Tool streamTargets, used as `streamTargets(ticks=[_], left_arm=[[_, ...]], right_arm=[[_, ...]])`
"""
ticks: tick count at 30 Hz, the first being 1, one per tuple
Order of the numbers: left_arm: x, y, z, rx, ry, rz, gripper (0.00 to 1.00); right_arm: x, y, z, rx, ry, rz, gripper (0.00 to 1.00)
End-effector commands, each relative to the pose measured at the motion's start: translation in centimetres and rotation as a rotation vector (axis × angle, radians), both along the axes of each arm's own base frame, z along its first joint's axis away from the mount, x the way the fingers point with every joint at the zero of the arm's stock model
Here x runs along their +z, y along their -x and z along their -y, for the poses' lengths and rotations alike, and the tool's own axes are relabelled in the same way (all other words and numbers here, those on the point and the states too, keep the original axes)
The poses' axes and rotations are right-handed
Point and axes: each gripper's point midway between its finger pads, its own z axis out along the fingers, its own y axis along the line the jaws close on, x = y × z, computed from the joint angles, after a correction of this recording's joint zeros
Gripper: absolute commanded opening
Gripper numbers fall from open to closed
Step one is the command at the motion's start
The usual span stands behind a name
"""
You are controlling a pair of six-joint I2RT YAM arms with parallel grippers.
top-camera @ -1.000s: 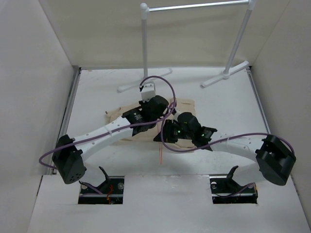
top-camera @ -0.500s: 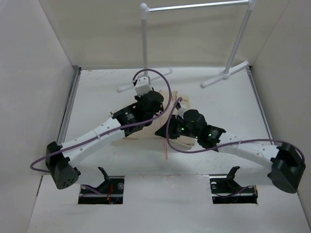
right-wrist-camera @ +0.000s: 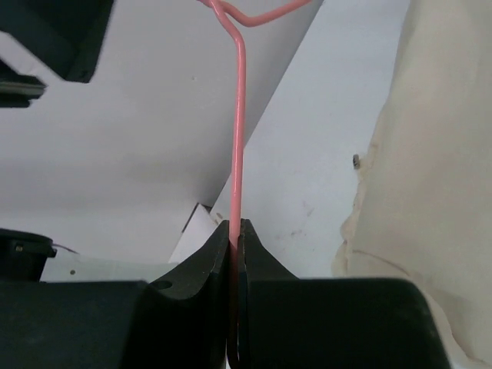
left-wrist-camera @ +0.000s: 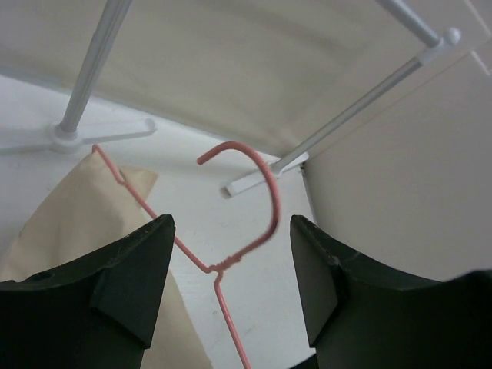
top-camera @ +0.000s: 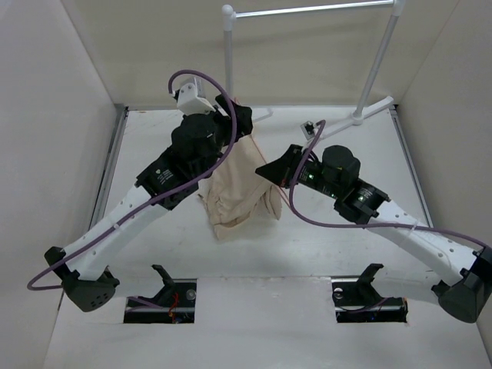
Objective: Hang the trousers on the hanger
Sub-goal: Place the hanger at the clothesline.
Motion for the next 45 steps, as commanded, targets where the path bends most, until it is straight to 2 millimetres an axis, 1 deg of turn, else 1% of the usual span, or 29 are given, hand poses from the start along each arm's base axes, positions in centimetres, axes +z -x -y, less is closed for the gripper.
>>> streamTargets(ticks=[1,3,5,8,10,12,15,17,19,20,22,24,27,30,31,32,33,34,35,36,37,41,45], left_arm=[[6.5,1.5,-1.5,-0.045,0.072,0.151,0.61],[7.7,1.7,-1.9,-0.061,0.08,0.177,0.62],[8.8,2.0,-1.9,-0.091,0.092,0.198,0.63],[11.0,2.9,-1.6,-0.147,0.123,0.242,0.67],[12.6,3.5,-2.1,-0.157,0.149,0.281,0.68],[13.8,4.0,-2.8,-0.146,0.173,0.311,0.68],[14.6,3.9,-4.2,-0.113,0.181,0.334,0.68],[14.2,3.3,-5.5,-0.068,0.176,0.327,0.68],[13.4,2.6,-6.7,-0.021,0.165,0.311,0.69],[12.9,2.4,-7.3,-0.002,0.16,0.301,0.69],[11.2,1.9,-8.2,0.038,0.145,0.264,0.69],[8.9,1.4,-9.1,0.076,0.121,0.211,0.7],[4.2,0.2,-9.8,0.113,0.067,0.1,0.7],[-1.4,-1.0,-9.7,0.128,0.009,-0.035,0.73],[-3.0,-1.3,-9.6,0.128,-0.009,-0.072,0.74],[-4.1,-1.4,-9.4,0.125,-0.016,-0.095,0.74],[-5.8,-1.5,-9.2,0.12,-0.028,-0.126,0.77],[-6.9,-1.6,-9.1,0.117,-0.039,-0.146,0.8],[-7.5,-1.6,-9.0,0.115,-0.047,-0.158,0.83],[-8.6,-1.6,-8.9,0.114,-0.061,-0.178,0.88],[-9.5,-1.7,-8.9,0.115,-0.072,-0.194,1.0],[-12.5,-1.8,-9.1,0.115,-0.109,-0.255,1.0],[-15.4,-1.7,-9.4,0.121,-0.15,-0.311,1.0]], right_arm=[[6.6,-0.6,0.1,0.014,-0.131,0.127,0.0],[7.2,-0.9,-0.1,0.022,-0.149,0.125,0.0],[7.6,-1.1,-0.3,0.024,-0.158,0.13,0.0],[8.5,-1.5,-0.1,0.014,-0.17,0.138,0.0],[9.5,-2.0,0.3,-0.001,-0.185,0.151,0.0],[11.0,-2.6,1.0,-0.023,-0.202,0.172,0.0],[13.6,-3.5,2.3,-0.058,-0.233,0.209,0.0],[15.5,-4.0,3.4,-0.079,-0.258,0.231,0.0],[17.1,-4.5,4.6,-0.109,-0.272,0.255,0.0],[17.8,-4.9,5.4,-0.131,-0.275,0.265,0.0],[18.5,-6.2,7.1,-0.185,-0.269,0.272,0.0],[19.1,-7.4,8.7,-0.237,-0.264,0.277,0.0],[19.7,-10.0,11.6,-0.327,-0.243,0.275,0.0],[20.1,-12.4,13.7,-0.394,-0.231,0.275,0.0],[20.2,-13.3,14.4,-0.418,-0.228,0.273,0.0],[20.4,-14.3,15.3,-0.442,-0.223,0.273,0.0],[20.6,-15.1,16.0,-0.462,-0.221,0.276,0.0],[20.6,-16.0,16.5,-0.476,-0.217,0.273,0.0],[20.7,-16.7,17.0,-0.487,-0.213,0.267,0.0],[20.6,-17.5,17.6,-0.501,-0.21,0.259,0.0],[20.6,-18.2,18.1,-0.515,-0.208,0.254,0.0],[20.4,-20.6,19.8,-0.558,-0.206,0.243,0.0],[20.8,-22.8,21.4,-0.593,-0.212,0.247,0.0]])
